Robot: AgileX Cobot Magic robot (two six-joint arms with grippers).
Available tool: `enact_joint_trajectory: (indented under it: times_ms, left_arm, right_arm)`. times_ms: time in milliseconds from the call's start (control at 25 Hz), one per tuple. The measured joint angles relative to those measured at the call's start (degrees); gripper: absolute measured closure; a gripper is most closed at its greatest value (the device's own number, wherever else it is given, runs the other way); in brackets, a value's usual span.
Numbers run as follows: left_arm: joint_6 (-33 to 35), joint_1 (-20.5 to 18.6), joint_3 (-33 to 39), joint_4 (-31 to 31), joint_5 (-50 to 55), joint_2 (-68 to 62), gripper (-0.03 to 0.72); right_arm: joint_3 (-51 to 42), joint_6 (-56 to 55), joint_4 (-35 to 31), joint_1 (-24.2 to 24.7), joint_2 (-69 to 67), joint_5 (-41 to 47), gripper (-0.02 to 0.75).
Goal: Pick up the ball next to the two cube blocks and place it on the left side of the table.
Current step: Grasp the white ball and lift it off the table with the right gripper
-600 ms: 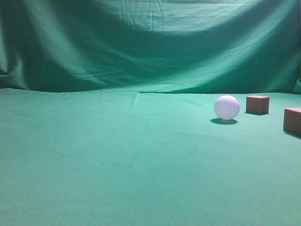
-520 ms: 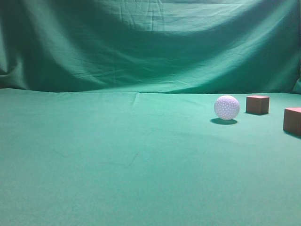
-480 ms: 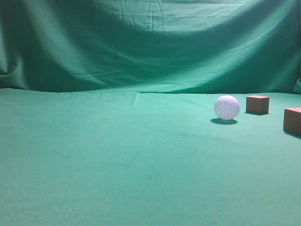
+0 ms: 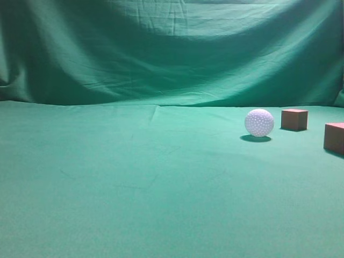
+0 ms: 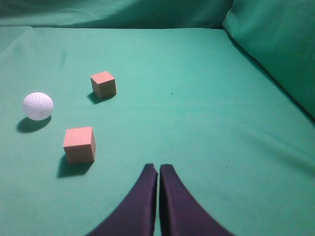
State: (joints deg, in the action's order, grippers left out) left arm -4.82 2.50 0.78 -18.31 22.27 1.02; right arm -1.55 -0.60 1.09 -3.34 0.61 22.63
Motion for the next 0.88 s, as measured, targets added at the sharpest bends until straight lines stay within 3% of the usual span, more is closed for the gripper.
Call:
enact_joint_trajectory:
  times_ms: [360,520,760,880]
  left_arm:
    - [0.0,0.0,0.0,0.0,0.0,0.0,0.688]
    - [0.0,0.0,0.0,0.0,0.0,0.0,0.688]
    - [0.0,0.0,0.0,0.0,0.0,0.0,0.688]
    - [0.0,0.0,0.0,0.0,0.0,0.0,0.688]
  right_arm:
    - [0.0,0.1,1.8,0.0,0.0,-2.0,0.738]
    - [-0.1,-0.3,2.0,0.0,0.0,-14.9,0.738]
    - [-0.1,-3.1,2.0,0.0,0.0,-41.0,0.738]
    - [4.0,-8.6,2.0,0.0,-1.2,-35.5,0.738]
